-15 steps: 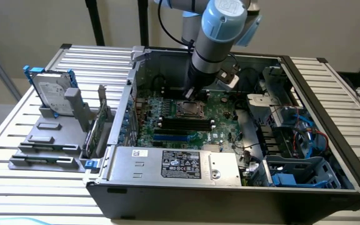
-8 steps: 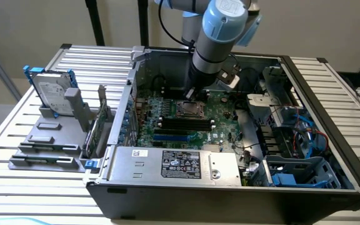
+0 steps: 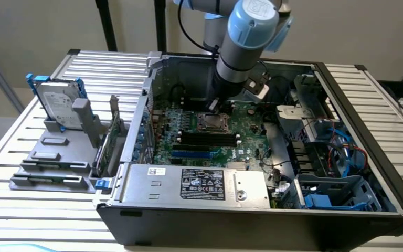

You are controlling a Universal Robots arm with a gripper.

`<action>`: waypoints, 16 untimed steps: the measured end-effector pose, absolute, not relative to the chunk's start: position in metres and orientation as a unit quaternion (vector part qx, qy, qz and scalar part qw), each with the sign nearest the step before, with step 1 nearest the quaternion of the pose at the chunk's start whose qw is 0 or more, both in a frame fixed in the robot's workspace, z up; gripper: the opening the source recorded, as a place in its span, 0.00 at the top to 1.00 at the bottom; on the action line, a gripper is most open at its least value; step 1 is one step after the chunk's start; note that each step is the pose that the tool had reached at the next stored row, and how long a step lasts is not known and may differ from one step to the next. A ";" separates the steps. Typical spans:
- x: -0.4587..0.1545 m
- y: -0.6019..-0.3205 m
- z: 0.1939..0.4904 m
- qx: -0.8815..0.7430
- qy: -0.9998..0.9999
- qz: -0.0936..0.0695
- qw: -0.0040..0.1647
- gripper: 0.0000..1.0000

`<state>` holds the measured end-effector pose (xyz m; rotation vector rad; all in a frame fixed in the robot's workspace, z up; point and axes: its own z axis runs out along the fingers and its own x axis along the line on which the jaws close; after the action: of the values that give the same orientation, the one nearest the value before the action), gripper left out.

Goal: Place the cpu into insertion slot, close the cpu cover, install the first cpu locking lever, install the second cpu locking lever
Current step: 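Install the first cpu locking lever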

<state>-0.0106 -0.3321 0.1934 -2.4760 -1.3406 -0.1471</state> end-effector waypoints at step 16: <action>-0.006 -0.335 0.193 -0.866 -0.469 -0.054 0.164 0.89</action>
<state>-0.0064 -0.3347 0.1933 -2.4684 -1.3369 -0.1529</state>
